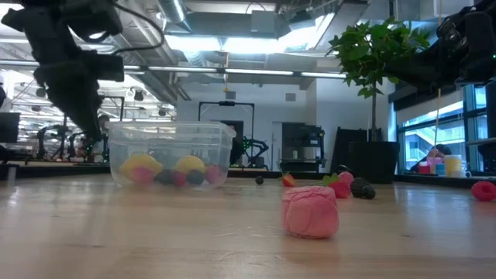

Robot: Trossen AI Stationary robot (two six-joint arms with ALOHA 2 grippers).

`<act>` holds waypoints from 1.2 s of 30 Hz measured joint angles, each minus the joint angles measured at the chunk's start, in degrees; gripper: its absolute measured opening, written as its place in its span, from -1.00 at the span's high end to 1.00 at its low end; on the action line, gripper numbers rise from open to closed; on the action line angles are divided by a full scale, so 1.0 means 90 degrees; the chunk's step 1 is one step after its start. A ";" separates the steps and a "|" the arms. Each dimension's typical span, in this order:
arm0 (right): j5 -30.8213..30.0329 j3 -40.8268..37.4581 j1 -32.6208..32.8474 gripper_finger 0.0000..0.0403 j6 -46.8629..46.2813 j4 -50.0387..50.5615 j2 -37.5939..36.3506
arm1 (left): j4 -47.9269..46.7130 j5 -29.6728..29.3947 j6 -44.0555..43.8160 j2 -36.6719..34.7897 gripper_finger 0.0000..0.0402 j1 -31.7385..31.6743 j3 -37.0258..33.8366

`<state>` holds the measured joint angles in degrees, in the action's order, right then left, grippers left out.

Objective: Pick and placing Produce into tupperware
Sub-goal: Adjust the transparent bin

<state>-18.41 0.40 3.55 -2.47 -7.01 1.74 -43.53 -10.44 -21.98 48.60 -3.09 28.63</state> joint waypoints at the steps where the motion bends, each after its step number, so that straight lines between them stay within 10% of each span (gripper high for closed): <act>1: 0.0000 0.0000 0.0000 0.75 0.0003 0.0000 0.0000 | 0.0011 0.0002 0.0002 0.0082 -0.08 0.0032 -0.0011; 27: 0.0000 0.0000 0.0000 0.75 0.0161 0.0005 0.0002 | 0.3160 0.0603 0.0208 0.1982 -0.08 0.0293 -0.0009; 36: 0.0000 0.0000 0.0000 0.75 0.0150 0.0152 0.0002 | 0.3431 -0.0246 0.0520 0.1981 -0.08 0.0286 -0.0009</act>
<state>-18.41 0.40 3.55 -1.12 -5.64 1.76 -12.64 -12.65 -17.30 66.43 -0.52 28.56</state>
